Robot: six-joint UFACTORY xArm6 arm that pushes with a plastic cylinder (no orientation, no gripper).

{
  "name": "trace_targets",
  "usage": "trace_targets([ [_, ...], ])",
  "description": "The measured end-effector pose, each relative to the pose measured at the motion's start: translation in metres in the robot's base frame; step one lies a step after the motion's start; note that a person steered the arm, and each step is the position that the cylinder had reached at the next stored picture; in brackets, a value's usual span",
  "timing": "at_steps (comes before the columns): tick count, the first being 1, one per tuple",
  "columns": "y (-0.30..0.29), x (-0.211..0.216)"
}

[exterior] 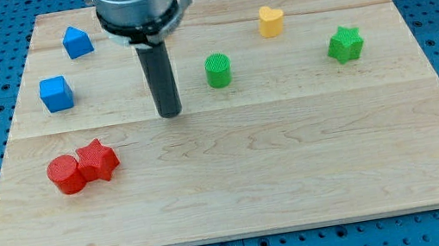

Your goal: Push the blue triangle into the red star

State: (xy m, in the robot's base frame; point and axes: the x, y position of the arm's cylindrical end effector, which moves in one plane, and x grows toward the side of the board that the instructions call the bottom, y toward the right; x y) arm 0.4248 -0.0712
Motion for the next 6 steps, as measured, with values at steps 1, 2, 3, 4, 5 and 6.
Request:
trace_targets([
  [1,0.001,-0.046],
  [2,-0.015,-0.085],
  [3,-0.052,-0.167],
  [4,-0.096,-0.213],
  [5,-0.132,-0.134],
  [6,-0.136,-0.068],
])
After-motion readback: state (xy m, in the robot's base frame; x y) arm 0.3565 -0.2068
